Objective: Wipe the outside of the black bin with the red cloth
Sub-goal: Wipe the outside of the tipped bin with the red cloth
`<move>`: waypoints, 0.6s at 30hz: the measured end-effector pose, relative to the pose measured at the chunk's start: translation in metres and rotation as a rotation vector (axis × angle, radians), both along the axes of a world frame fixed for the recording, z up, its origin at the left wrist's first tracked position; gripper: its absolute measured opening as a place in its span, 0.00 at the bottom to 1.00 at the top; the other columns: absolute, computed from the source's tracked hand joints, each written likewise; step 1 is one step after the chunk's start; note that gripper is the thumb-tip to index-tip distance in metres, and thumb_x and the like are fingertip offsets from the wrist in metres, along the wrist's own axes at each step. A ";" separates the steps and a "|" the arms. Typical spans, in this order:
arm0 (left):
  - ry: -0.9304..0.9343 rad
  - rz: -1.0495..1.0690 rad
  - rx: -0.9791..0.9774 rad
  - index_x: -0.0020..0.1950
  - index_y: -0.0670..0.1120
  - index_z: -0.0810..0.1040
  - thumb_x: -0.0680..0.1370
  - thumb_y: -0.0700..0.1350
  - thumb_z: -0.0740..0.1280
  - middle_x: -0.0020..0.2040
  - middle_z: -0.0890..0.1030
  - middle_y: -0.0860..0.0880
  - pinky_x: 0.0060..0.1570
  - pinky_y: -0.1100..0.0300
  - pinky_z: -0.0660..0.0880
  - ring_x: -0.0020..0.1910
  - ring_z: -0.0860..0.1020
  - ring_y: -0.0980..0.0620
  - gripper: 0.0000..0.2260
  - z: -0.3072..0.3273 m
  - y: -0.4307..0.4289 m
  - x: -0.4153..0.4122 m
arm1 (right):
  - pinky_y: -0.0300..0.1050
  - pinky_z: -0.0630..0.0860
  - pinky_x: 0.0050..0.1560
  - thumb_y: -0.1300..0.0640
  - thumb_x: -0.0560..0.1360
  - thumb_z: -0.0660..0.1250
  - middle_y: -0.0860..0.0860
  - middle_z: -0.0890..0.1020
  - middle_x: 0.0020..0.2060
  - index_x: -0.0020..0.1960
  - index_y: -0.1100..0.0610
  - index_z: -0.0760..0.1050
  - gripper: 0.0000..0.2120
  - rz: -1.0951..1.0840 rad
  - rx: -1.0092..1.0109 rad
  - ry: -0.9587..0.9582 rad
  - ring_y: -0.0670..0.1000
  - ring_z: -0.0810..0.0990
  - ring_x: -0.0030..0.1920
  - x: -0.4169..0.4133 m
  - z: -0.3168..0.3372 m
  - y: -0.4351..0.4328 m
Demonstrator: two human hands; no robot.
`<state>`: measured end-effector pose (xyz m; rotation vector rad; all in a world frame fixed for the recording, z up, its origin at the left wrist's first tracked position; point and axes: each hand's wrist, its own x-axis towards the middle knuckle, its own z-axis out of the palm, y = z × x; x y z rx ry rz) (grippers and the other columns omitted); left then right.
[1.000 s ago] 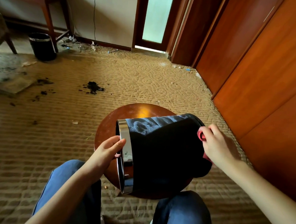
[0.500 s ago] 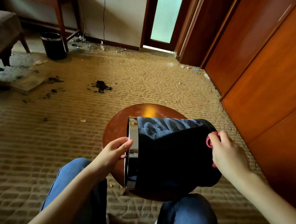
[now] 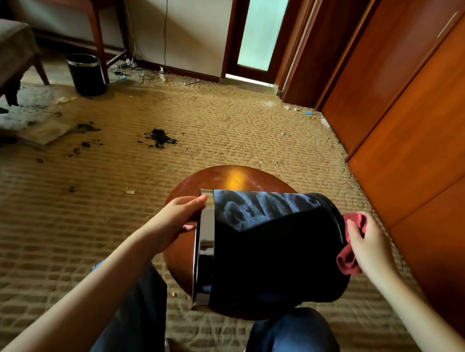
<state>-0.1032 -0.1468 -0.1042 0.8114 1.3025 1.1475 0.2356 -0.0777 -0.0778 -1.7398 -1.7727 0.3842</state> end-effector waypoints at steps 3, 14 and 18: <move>0.000 0.031 -0.005 0.54 0.44 0.74 0.82 0.48 0.61 0.46 0.71 0.43 0.38 0.60 0.64 0.44 0.69 0.48 0.08 -0.005 0.005 0.005 | 0.45 0.65 0.41 0.61 0.80 0.59 0.54 0.76 0.44 0.57 0.63 0.72 0.08 -0.046 0.006 0.041 0.54 0.74 0.43 -0.004 -0.004 -0.011; -0.109 0.240 0.030 0.52 0.41 0.81 0.82 0.46 0.58 0.44 0.82 0.45 0.45 0.56 0.69 0.45 0.78 0.51 0.13 -0.015 -0.028 -0.017 | 0.49 0.71 0.43 0.60 0.81 0.57 0.59 0.79 0.47 0.57 0.60 0.72 0.08 0.023 0.036 0.092 0.61 0.78 0.47 -0.071 -0.006 0.035; -0.134 0.248 0.024 0.50 0.44 0.80 0.82 0.46 0.58 0.42 0.83 0.48 0.45 0.55 0.68 0.43 0.78 0.52 0.12 -0.011 -0.023 -0.019 | 0.46 0.67 0.41 0.59 0.81 0.57 0.58 0.79 0.45 0.55 0.61 0.72 0.08 0.059 0.052 0.080 0.60 0.78 0.45 -0.067 -0.005 0.039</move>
